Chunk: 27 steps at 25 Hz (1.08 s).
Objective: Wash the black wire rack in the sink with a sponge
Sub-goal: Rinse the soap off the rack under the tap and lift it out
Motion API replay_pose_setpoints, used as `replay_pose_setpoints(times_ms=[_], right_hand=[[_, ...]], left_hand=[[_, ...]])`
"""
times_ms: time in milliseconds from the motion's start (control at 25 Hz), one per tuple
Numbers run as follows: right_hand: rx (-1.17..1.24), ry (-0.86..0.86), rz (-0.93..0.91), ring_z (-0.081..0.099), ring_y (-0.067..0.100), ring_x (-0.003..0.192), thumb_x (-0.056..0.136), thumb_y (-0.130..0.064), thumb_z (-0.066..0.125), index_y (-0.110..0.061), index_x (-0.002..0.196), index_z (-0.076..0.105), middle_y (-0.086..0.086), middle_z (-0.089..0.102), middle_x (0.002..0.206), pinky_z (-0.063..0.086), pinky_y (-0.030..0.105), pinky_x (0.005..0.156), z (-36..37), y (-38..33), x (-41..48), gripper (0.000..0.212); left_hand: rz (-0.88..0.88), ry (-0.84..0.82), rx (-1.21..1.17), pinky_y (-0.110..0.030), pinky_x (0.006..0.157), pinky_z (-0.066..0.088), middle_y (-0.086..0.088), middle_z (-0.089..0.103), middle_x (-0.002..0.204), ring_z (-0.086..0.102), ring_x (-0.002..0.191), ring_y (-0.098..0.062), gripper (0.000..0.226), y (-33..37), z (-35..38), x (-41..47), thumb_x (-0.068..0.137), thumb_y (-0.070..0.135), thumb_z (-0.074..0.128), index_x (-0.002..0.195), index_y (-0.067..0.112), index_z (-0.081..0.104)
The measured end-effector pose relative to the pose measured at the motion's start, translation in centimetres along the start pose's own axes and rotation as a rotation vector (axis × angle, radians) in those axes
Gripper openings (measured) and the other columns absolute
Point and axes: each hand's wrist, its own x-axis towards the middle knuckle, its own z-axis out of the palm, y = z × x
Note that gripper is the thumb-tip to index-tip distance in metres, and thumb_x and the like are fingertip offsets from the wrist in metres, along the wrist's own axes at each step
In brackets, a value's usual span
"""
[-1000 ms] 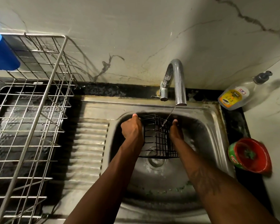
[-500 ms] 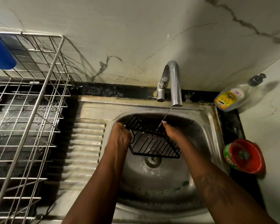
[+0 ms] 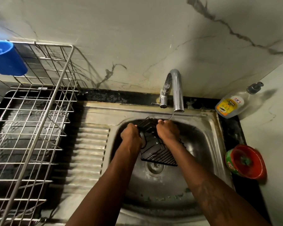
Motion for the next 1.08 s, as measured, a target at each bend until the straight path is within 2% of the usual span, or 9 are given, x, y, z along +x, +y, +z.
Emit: replay_pose_setpoints(times_ms=[80,160,280,440,600,840,920,1000,1080], right_hand=[[0.066,0.387,-0.155,0.066,0.019,0.082,0.103,-0.028,0.05,-0.014,0.105,0.069,0.007,0.073,0.098,0.039,0.019,0.06,-1.2,0.7,-1.8,0.024],[0.104,0.539,-0.353,0.067,0.023,0.082,0.101,-0.023,0.055,-0.012,0.101,0.069,0.009,0.072,0.092,0.04,0.02,0.066,-2.2,1.2,-2.8,0.018],[0.253,0.281,-0.494,0.067,0.019,0.092,0.105,-0.038,0.044,-0.013,0.104,0.072,0.005,0.073,0.1,0.047,0.024,0.076,-3.9,1.4,-1.6,0.038],[0.197,-0.063,-0.335,0.063,0.021,0.099,0.105,-0.052,0.037,-0.024,0.103,0.07,0.002,0.07,0.11,0.043,0.032,0.078,-5.9,2.4,1.4,0.044],[-0.033,-0.102,-0.258,0.055,0.032,0.121,0.087,-0.081,0.023,-0.025,0.126,0.063,0.013,0.057,0.137,0.041,0.048,0.103,-6.5,5.1,2.9,0.079],[0.356,0.184,-0.12,0.068,0.035,0.075,0.088,-0.081,0.037,-0.014,0.062,0.059,0.014,0.067,0.074,0.056,0.044,0.076,-6.7,6.6,4.0,0.074],[0.259,0.199,-0.154,0.063,0.031,0.077,0.102,-0.061,0.033,-0.012,0.061,0.055,0.014,0.064,0.075,0.044,0.034,0.073,-6.3,5.4,3.4,0.068],[0.252,0.231,-0.156,0.063,0.035,0.094,0.106,-0.053,0.031,-0.003,0.075,0.065,0.023,0.068,0.092,0.044,0.035,0.081,-5.6,4.7,3.1,0.068],[0.295,0.235,-0.168,0.062,0.036,0.1,0.108,-0.047,0.031,0.001,0.087,0.071,0.027,0.07,0.101,0.043,0.036,0.087,-5.4,5.0,3.0,0.066]], left_hand=[[0.129,0.029,0.114,-0.031,0.065,0.057,-0.014,0.073,0.098,0.069,0.079,-0.024,0.027,-0.1,2.3,-1.9,0.084,0.031,0.063,0.1,0.01,0.068],[0.305,-0.025,0.37,-0.039,0.077,0.061,-0.013,0.073,0.091,0.069,0.08,-0.026,0.027,-0.2,4.2,-3.5,0.087,0.041,0.06,0.086,0.015,0.065],[0.575,-0.184,0.671,-0.043,0.077,0.061,-0.009,0.073,0.077,0.071,0.075,-0.028,0.042,-0.6,5.2,-4.7,0.091,0.048,0.053,0.068,0.015,0.066],[0.832,-0.401,0.901,-0.039,0.079,0.06,-0.009,0.072,0.082,0.068,0.077,-0.023,0.026,-0.6,6.0,-6.1,0.089,0.022,0.05,0.082,0.01,0.072],[1.019,-0.627,1.089,-0.03,0.07,0.057,-0.002,0.071,0.084,0.066,0.073,-0.017,0.02,-2.0,6.2,-8.1,0.086,0.014,0.053,0.089,0.011,0.073],[1.195,-0.402,1.416,-0.03,0.061,0.052,0.005,0.061,0.076,0.06,0.064,-0.013,0.024,-0.7,3.2,-7.1,0.1,0.038,0.046,0.093,0.022,0.062],[1.19,-0.279,1.481,-0.034,0.072,0.055,0.005,0.06,0.076,0.06,0.068,-0.015,0.02,-0.5,2.9,-7.5,0.097,0.036,0.048,0.094,0.023,0.063],[1.255,-0.159,1.546,-0.041,0.091,0.048,0.004,0.063,0.08,0.061,0.078,-0.017,0.027,-1.8,4.8,-8.6,0.096,0.043,0.043,0.092,0.026,0.064],[1.401,-0.16,1.506,-0.043,0.094,0.044,0.001,0.068,0.086,0.063,0.086,-0.019,0.034,-4.1,6.4,-9.7,0.096,0.045,0.039,0.092,0.025,0.066]])
